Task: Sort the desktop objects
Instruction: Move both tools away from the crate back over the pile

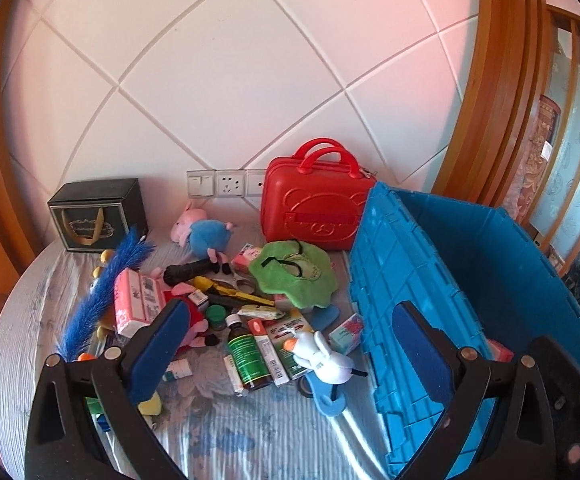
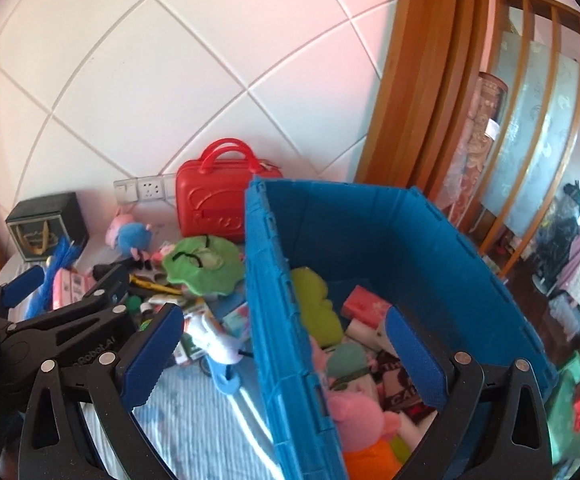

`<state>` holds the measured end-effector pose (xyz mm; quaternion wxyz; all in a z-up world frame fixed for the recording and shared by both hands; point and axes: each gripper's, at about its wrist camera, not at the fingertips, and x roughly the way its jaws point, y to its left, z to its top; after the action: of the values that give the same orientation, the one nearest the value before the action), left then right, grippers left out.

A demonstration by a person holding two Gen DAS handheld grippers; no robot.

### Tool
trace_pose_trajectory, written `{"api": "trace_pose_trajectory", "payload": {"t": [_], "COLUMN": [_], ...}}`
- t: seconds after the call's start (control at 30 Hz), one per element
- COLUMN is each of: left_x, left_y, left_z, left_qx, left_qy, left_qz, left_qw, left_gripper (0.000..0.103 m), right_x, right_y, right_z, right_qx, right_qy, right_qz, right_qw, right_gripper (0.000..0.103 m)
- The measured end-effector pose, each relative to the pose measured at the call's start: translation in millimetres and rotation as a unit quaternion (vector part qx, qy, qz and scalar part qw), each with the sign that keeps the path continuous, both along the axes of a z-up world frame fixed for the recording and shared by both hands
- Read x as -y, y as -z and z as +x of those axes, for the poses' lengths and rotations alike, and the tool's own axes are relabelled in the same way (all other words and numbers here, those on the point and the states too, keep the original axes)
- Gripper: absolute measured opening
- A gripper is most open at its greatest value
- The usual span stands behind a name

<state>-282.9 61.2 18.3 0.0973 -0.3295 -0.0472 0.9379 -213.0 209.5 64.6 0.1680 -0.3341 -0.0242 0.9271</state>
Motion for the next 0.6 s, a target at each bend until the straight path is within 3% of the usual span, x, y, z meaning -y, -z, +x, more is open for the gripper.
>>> {"api": "trace_pose_trajectory", "payload": {"t": [0.23, 0.4, 0.6], "left_x": [45.9, 99.4, 155.1], "left_y": [32.0, 78.4, 130.8], "left_z": [-0.7, -9.2, -22.2], "left_qx": [0.020, 0.052, 0.090], "left_qy": [-0.037, -0.083, -0.127], "left_qz": [-0.012, -0.021, -0.032], "left_qw": [0.9990, 0.9950, 0.9872], "left_gripper": [0.103, 0.103, 0.103], "right_x": [17.4, 47.3, 86.2], "right_y": [40.0, 85.4, 146.5], "right_z": [-24.2, -49.7, -88.5], "right_qx": [-0.004, 0.014, 0.053], "right_qy": [-0.012, -0.050, -0.071], "right_qz": [-0.018, -0.036, -0.023], "right_qw": [1.000, 0.998, 0.996], "right_gripper": [0.103, 0.103, 0.103]}}
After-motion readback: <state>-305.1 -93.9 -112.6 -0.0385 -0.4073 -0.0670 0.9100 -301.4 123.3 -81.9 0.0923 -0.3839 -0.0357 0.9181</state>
